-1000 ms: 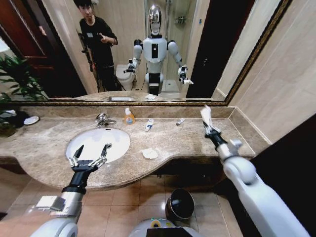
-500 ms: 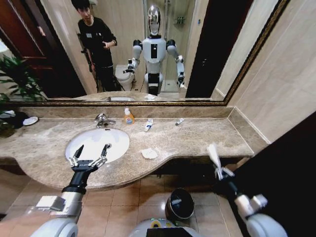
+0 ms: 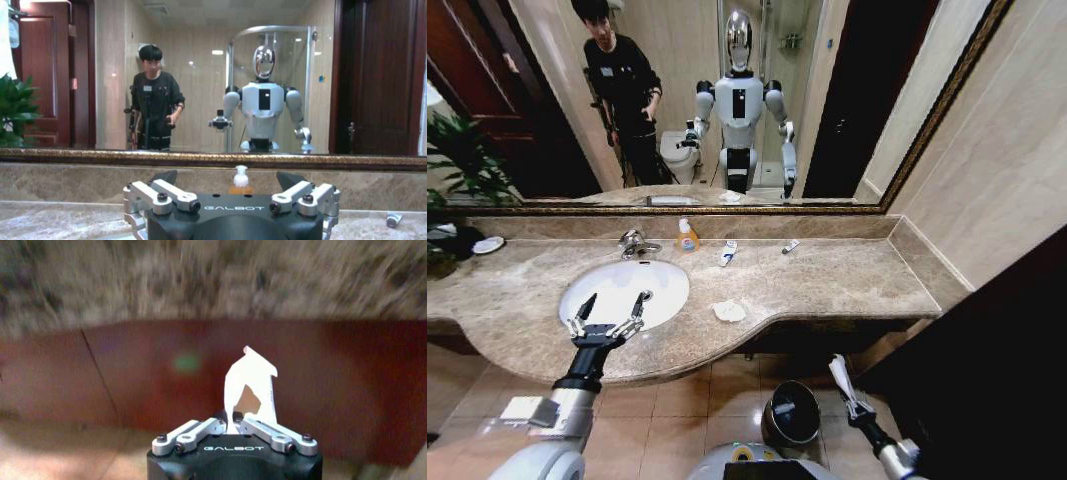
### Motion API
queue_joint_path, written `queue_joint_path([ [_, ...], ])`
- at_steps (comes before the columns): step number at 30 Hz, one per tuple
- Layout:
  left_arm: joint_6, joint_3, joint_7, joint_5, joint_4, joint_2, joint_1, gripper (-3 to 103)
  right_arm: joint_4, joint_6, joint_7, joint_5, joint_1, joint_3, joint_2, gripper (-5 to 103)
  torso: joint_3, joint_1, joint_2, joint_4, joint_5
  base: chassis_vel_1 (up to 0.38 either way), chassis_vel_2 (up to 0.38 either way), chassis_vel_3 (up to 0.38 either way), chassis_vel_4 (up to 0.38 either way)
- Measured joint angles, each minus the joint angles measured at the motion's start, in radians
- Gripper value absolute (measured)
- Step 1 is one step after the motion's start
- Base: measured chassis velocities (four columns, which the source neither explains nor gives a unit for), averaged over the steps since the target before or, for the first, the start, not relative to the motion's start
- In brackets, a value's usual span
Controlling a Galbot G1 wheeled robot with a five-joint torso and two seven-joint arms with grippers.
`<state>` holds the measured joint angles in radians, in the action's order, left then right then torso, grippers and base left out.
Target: Pick up the trash from the sink and place it in the trash bin.
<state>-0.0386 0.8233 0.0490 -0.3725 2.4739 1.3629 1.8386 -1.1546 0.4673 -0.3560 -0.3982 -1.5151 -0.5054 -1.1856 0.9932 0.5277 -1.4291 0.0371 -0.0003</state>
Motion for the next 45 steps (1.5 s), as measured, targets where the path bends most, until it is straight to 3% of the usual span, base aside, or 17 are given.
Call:
queue_joint_path([
  [2, 0.0, 0.0, 0.0, 0.0, 0.0, 0.0, 0.0, 100, 0.091, -0.003, 0.004, 0.07, 0.055, 0.012, -0.043, 0, 0.0, 0.0, 0.0, -0.0001, 0.0001, 0.0, 0.0, 0.0, 0.0],
  [12, 0.0, 0.0, 0.0, 0.0, 0.0, 0.0, 0.0, 100, 0.197, -0.081, 0.015, 0.114, 0.11, 0.037, -0.112, 5, 0.0, 0.0, 0.0, -0.0002, 0.0, 0.0, 0.0, 0.0, 0.0],
  [13, 0.0, 0.0, 0.0, 0.0, 0.0, 0.0, 0.0, 100, 0.196, -0.09, 0.018, 0.117, 0.111, 0.037, -0.119, 22, 0.0, 0.0, 0.0, -0.0003, 0.0005, 0.0, 0.0, 0.0, 0.0],
  [14, 0.0, 0.0, 0.0, 0.0, 0.0, 0.0, 0.0, 100, 0.195, -0.093, 0.02, 0.12, 0.112, 0.037, -0.121, 22, 0.0, 0.0, 0.0, -0.0002, 0.0003, 0.0, 0.0, 0.0, 0.0],
  [15, 0.0, 0.0, 0.0, 0.0, 0.0, 0.0, 0.0, 100, 0.195, -0.096, 0.022, 0.126, 0.114, 0.035, -0.123, 33, 0.0, 0.0, 0.0, -0.0002, -0.0001, 0.0, 0.0, 0.0, 0.0],
  [18, 0.0, 0.0, 0.0, 0.0, 0.0, 0.0, 0.0, 100, 0.195, -0.097, 0.023, 0.136, 0.114, 0.033, -0.126, 33, 0.0, 0.0, 0.0, -0.0002, 0.0001, 0.0, 0.0, 0.0, 0.0],
  [21, 0.0, 0.0, 0.0, 0.0, 0.0, 0.0, 0.0, 100, 0.194, -0.093, 0.028, 0.142, 0.109, 0.03, -0.123, 54, 0.0, 0.0, 0.0, -0.0003, 0.0, 0.0, 0.0, 0.0, 0.0],
  [23, 0.0, 0.0, 0.0, 0.0, 0.0, 0.0, 0.0, 100, 0.194, -0.09, 0.032, 0.142, 0.108, 0.029, -0.123, 54, 0.0, 0.0, 0.0, -0.0003, 0.0002, 0.0, 0.0, 0.0, 0.0],
  [24, 0.0, 0.0, 0.0, 0.0, 0.0, 0.0, 0.0, 100, 0.192, -0.087, 0.034, 0.142, 0.105, 0.027, -0.123, 65, 0.0, 0.0, 0.0, -0.0002, 0.0003, 0.0, 0.0, 0.0, 0.0],
  [26, 0.0, 0.0, 0.0, 0.0, 0.0, 0.0, 0.0, 100, 0.177, -0.077, 0.034, 0.139, 0.093, 0.025, -0.117, 65, 0.0, 0.0, 0.0, -0.0003, 0.0002, 0.0, 0.0, 0.0, 0.0],
  [27, 0.0, 0.0, 0.0, 0.0, 0.0, 0.0, 0.0, 100, 0.164, -0.062, 0.029, 0.137, 0.084, 0.02, -0.113, 76, 0.0, 0.0, 0.0, -0.0002, 0.0003, 0.0, 0.0, 0.0, 0.0],
  [28, 0.0, 0.0, 0.0, 0.0, 0.0, 0.0, 0.0, 100, 0.164, -0.062, 0.029, 0.137, 0.084, 0.02, -0.113, 76, 0.0, 0.0, 0.0, -0.0002, 0.0003, 0.0, 0.0, 0.0, 0.0],
  [32, 0.0, 0.0, 0.0, 0.0, 0.0, 0.0, 0.0, 100, 0.088, -0.011, -0.072, 0.076, 0.037, -0.004, -0.072, 86, 0.0, 0.0, 0.0, -0.0001, 0.0007, 0.0, 0.0, 0.0, 0.0],
  [33, 0.0, 0.0, 0.0, 0.0, 0.0, 0.0, 0.0, 100, 0.064, -0.007, -0.095, 0.052, 0.02, -0.008, -0.054, 96, 0.0, 0.0, 0.0, -0.0001, 0.0004, 0.0, 0.0, 0.0, 0.0],
  [36, 0.0, 0.0, 0.0, 0.0, 0.0, 0.0, 0.0, 100, -0.014, 0.018, -0.187, -0.039, -0.057, -0.041, 0.001, 96, 0.0, 0.0, 0.0, 0.0, -0.0001, 0.0, 0.0, 0.0, 0.0],
  [39, 0.0, 0.0, 0.0, 0.0, 0.0, 0.0, 0.0, 100, -0.148, 0.043, -0.393, -0.148, -0.189, -0.177, 0.033, 100, 0.0, 0.0, 0.0, -0.0005, 0.0004, 0.0, 0.0, 0.0, 0.0],
  [45, 0.0, 0.0, 0.0, 0.0, 0.0, 0.0, 0.0, 100, -0.369, -0.023, -0.532, -0.215, -0.29, -0.354, 0.036, 100, 0.0, 0.0, 0.0, -0.0004, 0.0, 0.0, 0.0, 0.0, 0.0],
])
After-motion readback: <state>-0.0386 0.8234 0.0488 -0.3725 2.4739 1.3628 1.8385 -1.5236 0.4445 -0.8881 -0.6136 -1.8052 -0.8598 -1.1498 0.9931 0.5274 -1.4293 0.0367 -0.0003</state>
